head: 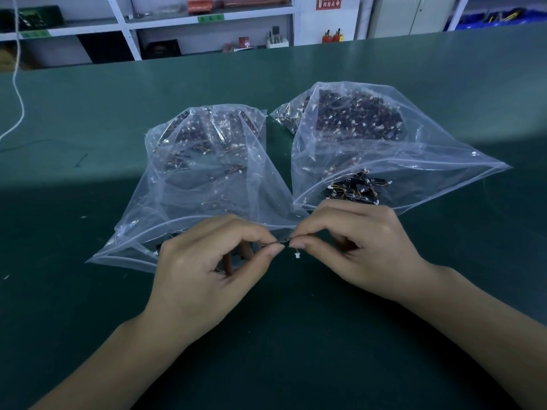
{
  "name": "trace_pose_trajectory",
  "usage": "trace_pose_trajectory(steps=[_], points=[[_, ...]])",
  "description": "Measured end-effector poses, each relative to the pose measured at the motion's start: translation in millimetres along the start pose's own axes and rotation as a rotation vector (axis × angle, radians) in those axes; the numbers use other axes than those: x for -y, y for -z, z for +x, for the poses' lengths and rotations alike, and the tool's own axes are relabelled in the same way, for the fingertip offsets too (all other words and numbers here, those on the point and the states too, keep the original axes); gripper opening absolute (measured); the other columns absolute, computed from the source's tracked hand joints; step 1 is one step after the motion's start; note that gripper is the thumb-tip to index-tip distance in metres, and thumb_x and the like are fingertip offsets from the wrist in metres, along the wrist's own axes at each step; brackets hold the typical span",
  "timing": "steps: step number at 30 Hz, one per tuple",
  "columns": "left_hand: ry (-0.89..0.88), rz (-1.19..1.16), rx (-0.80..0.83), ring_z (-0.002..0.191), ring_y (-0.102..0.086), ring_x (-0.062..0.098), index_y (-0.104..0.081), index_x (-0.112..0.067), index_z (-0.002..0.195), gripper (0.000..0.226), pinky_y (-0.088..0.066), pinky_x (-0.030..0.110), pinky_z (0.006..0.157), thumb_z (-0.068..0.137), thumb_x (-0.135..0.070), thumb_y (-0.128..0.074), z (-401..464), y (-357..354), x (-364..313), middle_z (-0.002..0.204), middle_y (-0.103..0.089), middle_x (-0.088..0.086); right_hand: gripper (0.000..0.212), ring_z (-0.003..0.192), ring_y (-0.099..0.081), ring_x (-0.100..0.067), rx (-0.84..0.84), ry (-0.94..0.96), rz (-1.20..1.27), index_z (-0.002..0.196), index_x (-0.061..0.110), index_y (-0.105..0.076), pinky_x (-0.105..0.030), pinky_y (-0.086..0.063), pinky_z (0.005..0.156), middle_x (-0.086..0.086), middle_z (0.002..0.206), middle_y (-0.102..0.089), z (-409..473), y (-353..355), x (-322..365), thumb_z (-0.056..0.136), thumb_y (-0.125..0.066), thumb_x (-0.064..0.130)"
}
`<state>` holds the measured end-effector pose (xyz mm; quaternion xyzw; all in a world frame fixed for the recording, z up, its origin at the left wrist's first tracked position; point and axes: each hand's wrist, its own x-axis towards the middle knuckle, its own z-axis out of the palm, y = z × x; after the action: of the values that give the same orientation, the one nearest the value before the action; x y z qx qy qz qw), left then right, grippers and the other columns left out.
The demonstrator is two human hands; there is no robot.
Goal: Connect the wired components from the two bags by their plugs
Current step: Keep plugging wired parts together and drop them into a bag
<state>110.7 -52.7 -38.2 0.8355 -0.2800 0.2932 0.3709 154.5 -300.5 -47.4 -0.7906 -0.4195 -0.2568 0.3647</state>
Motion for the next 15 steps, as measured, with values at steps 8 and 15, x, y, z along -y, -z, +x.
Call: trace_pose_trajectory(steps=[8, 15], points=[[0.128, 0.018, 0.054, 0.067, -0.069, 0.012, -0.075, -0.020, 0.082, 0.035, -0.055, 0.036, 0.059, 0.101, -0.048, -0.067, 0.7, 5.4, -0.9, 0.071, -0.069, -0.015, 0.010, 0.075, -0.048, 0.020, 0.062, -0.106, -0.201, 0.098, 0.019, -0.081, -0.013, -0.038, 0.068, 0.024, 0.091, -0.058, 1.5, 20.1, -23.0, 0.102, -0.074, 0.026], [0.052, 0.179, 0.144, 0.087, -0.072, 0.017, -0.070, -0.012, 0.069, 0.052, -0.055, 0.041, 0.077, 0.109, -0.042, -0.056, 0.7, 6.6, 5.0, 0.072, -0.068, -0.008, 0.010, 0.072, -0.058, 0.004, -0.053, -0.331, -0.354, 0.095, 0.026, -0.082, -0.030, -0.052, 0.062, 0.017, 0.084, -0.070, 1.9, 37.4, -46.8, 0.098, -0.076, 0.033]])
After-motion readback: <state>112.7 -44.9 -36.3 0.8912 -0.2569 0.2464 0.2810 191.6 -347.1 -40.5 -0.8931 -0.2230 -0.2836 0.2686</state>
